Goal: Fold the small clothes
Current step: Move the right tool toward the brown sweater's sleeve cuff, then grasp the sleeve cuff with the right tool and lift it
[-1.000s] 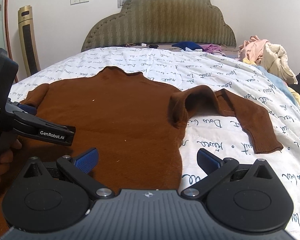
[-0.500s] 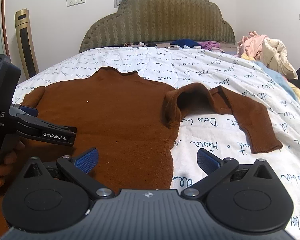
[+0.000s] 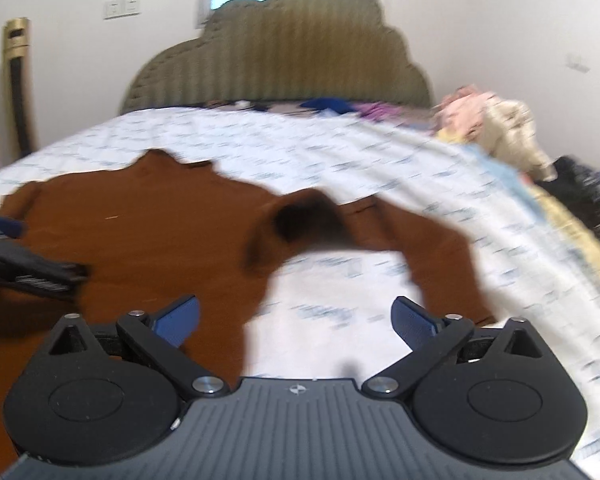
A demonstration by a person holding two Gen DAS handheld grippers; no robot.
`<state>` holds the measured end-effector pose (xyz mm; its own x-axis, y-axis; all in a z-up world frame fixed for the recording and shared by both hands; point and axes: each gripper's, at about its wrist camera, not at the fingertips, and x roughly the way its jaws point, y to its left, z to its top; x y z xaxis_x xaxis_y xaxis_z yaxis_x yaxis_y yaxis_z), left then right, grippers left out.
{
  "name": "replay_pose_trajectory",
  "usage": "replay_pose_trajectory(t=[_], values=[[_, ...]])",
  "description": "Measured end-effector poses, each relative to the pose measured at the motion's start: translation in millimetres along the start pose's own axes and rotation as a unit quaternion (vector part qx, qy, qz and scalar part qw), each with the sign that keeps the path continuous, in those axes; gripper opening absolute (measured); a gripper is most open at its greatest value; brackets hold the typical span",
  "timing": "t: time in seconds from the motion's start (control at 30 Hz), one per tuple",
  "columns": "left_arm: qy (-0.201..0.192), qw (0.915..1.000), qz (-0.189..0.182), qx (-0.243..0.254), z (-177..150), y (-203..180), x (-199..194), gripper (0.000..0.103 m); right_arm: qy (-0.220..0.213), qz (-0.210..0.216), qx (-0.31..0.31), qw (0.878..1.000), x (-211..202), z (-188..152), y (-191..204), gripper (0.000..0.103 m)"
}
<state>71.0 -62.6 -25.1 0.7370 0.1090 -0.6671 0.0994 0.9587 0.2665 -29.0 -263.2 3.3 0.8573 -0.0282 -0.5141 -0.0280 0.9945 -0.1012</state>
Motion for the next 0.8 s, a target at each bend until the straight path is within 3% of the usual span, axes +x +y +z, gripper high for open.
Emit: replay_pose_trajectory(t=[0.2,0.33,0.43,0.5,0.63,0.7,0.8], values=[[0.000,1.0000,-0.005,0.002,0.1,-1.2,-1.2,0.103,0.026,-0.086,-0.025,0.996,35.1,0.8,-44.9,0.078],[0.002,1.0000,-0.007,0.001,0.6,-1.0,-0.3,0.103,0.067,-0.084,-0.026,0.994,64.2,-8.7,-66.2,0.071],[0.002,1.0000,-0.007,0.001,0.6,-0.8,-0.1,0.103,0.073,-0.069,0.008,0.995,74.5,-11.7,-76.5,0.046],[0.002,1.0000,-0.008,0.001,0.4,-0.9,-0.3,0.103,0.064,-0.077,0.028,0.995,73.8,-7.4,-84.1,0.006],[0.002,1.0000,-0.010,0.002,0.6,-0.8,-0.6,0.103,0.049,-0.034,0.126,0.990,70.6,-0.3,-122.1,0.005],[0.001,0.9999,-0.011,0.002,0.6,-0.2,-1.6,0.103,0.042,0.018,0.219,0.975,65.9,0.4,-153.1,0.006],[0.001,0.9999,-0.011,0.002,-0.1,1.4,-2.6,0.103,0.010,0.092,0.364,0.927,55.8,-3.9,-205.9,0.006]])
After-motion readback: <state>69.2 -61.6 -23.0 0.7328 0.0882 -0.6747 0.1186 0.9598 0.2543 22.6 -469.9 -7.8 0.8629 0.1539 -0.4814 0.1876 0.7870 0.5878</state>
